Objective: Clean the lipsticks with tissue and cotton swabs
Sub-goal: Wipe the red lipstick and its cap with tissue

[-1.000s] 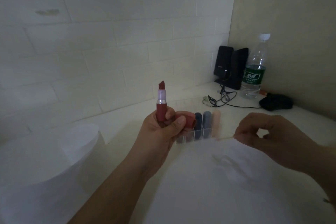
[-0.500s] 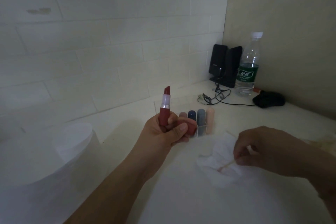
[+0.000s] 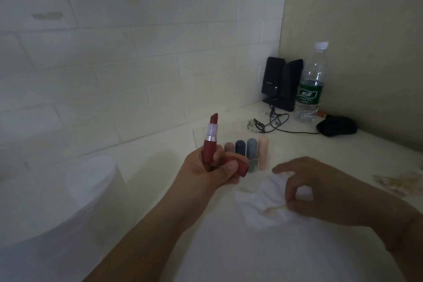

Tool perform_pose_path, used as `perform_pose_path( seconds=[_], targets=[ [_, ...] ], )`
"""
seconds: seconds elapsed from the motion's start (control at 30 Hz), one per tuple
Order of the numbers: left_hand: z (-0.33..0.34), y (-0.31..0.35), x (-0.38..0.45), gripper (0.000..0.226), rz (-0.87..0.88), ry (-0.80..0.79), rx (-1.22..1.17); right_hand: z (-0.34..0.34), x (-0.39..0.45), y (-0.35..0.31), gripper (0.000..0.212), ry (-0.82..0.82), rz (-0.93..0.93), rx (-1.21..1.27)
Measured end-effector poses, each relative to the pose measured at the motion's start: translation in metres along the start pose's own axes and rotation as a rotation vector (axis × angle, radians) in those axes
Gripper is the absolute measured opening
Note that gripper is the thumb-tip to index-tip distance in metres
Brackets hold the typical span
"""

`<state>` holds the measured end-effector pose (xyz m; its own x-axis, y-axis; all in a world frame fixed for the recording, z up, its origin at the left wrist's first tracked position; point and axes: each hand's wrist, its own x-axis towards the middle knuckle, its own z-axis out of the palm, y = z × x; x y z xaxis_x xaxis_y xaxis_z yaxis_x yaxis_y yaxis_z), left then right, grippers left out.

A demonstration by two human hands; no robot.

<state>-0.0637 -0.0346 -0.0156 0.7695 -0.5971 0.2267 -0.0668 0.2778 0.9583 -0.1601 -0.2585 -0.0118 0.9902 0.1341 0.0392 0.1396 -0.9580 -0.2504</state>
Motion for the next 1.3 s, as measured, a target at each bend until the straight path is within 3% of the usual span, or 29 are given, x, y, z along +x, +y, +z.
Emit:
perform_pose_path(
  seconds=[0.1,0.2,0.33,0.47,0.67,0.77,0.87,1.0,1.13,1.3],
  targets=[
    [0.0,0.001,0.0,0.013,-0.005,0.006,-0.015,0.002,0.005,-0.008,0.019,0.002,0.01,-0.016],
    [-0.001,0.002,0.001,0.024,-0.015,0.059,-0.115,-0.002,0.004,-0.013,0.012,0.128,0.02,0.008],
    [0.001,0.006,0.003,0.022,-0.007,0.148,-0.339,-0.017,-0.005,-0.024,0.016,0.489,0.017,0.371],
    [0.004,0.007,0.002,0.02,-0.029,0.127,-0.438,-0.014,-0.001,-0.037,0.017,0.6,-0.05,0.56],
    [0.007,0.003,0.001,0.02,0.004,0.093,-0.385,0.0,0.009,-0.038,0.004,0.59,-0.108,0.146],
    [0.006,0.0,0.002,0.028,0.058,0.12,-0.274,0.004,0.011,-0.045,0.025,0.648,-0.164,-0.148],
    [0.005,-0.001,0.003,0.028,0.11,0.153,-0.178,-0.001,0.005,-0.059,0.024,0.722,-0.151,-0.285],
    [0.003,0.0,0.003,0.026,0.139,0.163,-0.119,0.003,0.007,-0.063,0.026,0.756,-0.134,-0.318],
    [0.004,0.002,0.002,0.025,0.139,0.12,-0.119,0.008,0.01,-0.056,0.024,0.77,-0.063,-0.11],
    [0.002,0.003,0.001,0.031,0.128,0.132,-0.083,0.012,0.011,-0.055,0.024,0.74,-0.19,0.034]
  ],
)
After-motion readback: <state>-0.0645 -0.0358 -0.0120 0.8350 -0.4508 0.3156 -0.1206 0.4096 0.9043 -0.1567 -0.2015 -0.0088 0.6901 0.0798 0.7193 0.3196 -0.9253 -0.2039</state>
